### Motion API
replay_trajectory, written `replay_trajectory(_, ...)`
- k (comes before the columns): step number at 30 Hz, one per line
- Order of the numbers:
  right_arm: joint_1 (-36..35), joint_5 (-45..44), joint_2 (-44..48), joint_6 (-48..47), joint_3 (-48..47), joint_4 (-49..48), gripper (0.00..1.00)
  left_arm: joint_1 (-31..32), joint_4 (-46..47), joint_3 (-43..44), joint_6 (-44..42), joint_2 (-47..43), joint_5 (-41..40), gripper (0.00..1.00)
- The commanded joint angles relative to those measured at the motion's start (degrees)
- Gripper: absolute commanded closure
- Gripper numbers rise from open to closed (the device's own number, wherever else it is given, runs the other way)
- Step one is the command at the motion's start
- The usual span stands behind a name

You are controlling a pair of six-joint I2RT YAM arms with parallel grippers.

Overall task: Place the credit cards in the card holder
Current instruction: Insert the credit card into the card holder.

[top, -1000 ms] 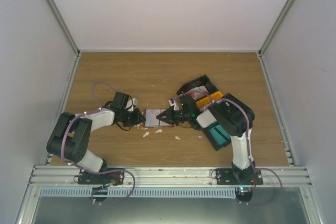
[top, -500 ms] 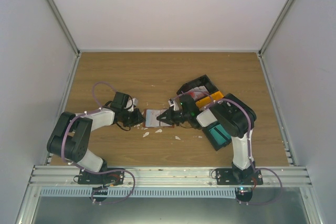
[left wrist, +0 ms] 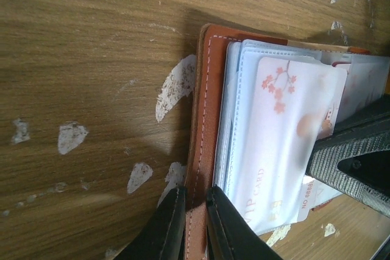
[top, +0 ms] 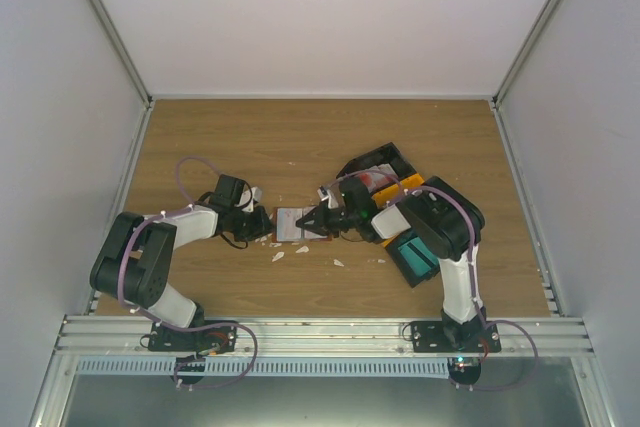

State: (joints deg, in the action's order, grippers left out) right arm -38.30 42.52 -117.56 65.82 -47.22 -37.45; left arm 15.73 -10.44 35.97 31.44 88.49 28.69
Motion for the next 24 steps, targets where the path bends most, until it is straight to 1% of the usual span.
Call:
replay_trajectory(1, -3.4, 1.8, -3.5, -0.7, -1.3, 1.5, 0.98, 1.3, 2.0, -0.3, -0.9, 2.6, 3.9, 0.86)
replay_trajectory(5, -3.4, 0.4, -2.0, -2.5, -1.5, 4.6, 0.96, 1.3, 1.8, -0.4, -0.9, 2.5, 3.8, 0.86)
replay_trajectory(8, -3.4, -1.5, 0.6, -3.9, -1.4, 7.5, 0.92, 1.3, 1.7, -0.4, -0.9, 2.3, 3.5, 0.86)
replay_trajectory(10, -3.4, -3.4, 2.5, -5.2, -1.5, 10.6, 0.86, 1.3, 1.6, -0.4, -0.9, 2.1, 3.4, 0.86)
replay_trajectory(14, -3.4, -7.7, 6.5, -8.1, -2.0, 16.5, 0.7, 1.3, 1.6, -0.4, -1.0, 2.0, 3.3, 0.86)
replay_trajectory(16, -3.4, -9.2, 7.8, -8.8, -2.1, 18.2, 0.64, 1.3, 1.6, -0.4, -1.0, 2.1, 3.4, 0.86)
replay_trajectory(24, -3.7, -15.2, 10.1, -12.4, -4.9, 28.0, 0.52, 1.3, 1.6, -0.2, -0.8, 2.0, 3.7, 0.86)
